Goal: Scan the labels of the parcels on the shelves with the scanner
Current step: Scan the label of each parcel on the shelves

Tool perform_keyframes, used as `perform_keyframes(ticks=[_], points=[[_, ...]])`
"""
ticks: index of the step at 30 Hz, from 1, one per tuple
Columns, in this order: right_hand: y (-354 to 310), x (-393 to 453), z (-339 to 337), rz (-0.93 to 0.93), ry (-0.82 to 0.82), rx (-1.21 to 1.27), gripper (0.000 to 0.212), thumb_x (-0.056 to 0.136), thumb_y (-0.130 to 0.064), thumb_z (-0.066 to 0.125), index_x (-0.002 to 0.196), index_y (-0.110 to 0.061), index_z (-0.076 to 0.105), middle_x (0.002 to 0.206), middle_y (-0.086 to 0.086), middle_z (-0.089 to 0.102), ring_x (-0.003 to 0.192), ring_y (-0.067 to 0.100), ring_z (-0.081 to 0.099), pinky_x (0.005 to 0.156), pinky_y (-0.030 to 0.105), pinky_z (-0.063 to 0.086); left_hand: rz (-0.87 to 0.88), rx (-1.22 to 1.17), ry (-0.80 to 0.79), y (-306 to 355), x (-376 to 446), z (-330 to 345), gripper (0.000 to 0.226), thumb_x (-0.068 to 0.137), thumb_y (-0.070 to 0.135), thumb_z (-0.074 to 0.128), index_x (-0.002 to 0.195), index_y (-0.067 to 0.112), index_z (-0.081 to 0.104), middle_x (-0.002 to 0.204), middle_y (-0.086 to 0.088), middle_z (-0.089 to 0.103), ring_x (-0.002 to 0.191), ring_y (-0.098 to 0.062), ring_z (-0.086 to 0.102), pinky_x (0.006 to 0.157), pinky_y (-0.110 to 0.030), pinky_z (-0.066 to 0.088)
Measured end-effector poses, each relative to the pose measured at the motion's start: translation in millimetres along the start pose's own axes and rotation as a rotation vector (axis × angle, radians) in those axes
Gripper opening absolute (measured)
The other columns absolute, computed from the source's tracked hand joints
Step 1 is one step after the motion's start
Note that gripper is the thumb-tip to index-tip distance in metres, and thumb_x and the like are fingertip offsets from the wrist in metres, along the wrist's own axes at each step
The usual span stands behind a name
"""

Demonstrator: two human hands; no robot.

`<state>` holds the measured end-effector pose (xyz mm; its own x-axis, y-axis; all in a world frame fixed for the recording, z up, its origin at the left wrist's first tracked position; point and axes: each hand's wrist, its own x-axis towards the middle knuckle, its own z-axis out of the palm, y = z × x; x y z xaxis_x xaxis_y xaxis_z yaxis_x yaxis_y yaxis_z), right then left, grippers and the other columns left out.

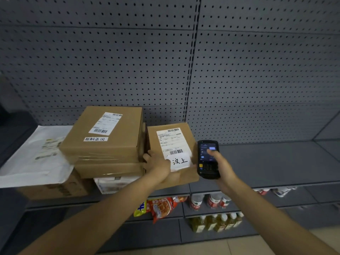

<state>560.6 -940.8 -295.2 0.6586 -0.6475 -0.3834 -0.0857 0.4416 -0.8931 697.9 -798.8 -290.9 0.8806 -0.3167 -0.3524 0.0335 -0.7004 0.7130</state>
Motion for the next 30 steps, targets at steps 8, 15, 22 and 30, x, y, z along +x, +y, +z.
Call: perform_keyframes(ticks=[8, 15, 22, 30], points=[[25, -20, 3, 0.009, 0.044, 0.159, 0.042, 0.090, -0.026, 0.062, 0.127, -0.006, 0.059, 0.115, 0.024, 0.069, 0.091, 0.034, 0.068, 0.073, 0.040, 0.055, 0.063, -0.471, -0.223, -63, 6, 5, 0.063, 0.085, 0.036, 0.056, 0.145, 0.035, 0.033, 0.138, 0.000, 0.049, 0.122, -0.025, 0.051, 0.107, -0.048, 0.042], [35, -29, 4, 0.026, 0.060, 0.267, 0.017, 0.092, -0.016, 0.059, 0.105, -0.008, 0.065, 0.100, 0.018, 0.071, 0.089, 0.032, 0.068, 0.075, 0.040, 0.055, 0.172, -0.778, -0.394, -84, 13, 11, 0.071, 0.094, 0.027, 0.058, 0.149, 0.041, 0.017, 0.136, 0.012, 0.052, 0.115, -0.009, 0.053, 0.103, -0.036, 0.041], [45, -27, 3, 0.041, 0.120, 0.264, 0.043, 0.086, -0.017, 0.068, 0.124, -0.004, 0.054, 0.112, 0.023, 0.068, 0.091, 0.036, 0.070, 0.070, 0.042, 0.059, 0.126, -0.833, -0.536, -101, 37, 17, 0.082, 0.073, 0.036, 0.077, 0.141, 0.050, 0.032, 0.134, 0.012, 0.058, 0.121, -0.015, 0.055, 0.088, -0.038, 0.051], [47, -30, -6, 0.076, 0.068, 0.270, 0.053, 0.088, -0.014, 0.065, 0.136, -0.002, 0.044, 0.100, 0.020, 0.072, 0.082, 0.031, 0.071, 0.059, 0.035, 0.060, 0.092, -0.763, -0.635, -115, 53, 21, 0.114, 0.043, 0.051, 0.092, 0.142, 0.044, 0.035, 0.134, 0.008, 0.059, 0.126, -0.021, 0.051, 0.103, -0.052, 0.043]])
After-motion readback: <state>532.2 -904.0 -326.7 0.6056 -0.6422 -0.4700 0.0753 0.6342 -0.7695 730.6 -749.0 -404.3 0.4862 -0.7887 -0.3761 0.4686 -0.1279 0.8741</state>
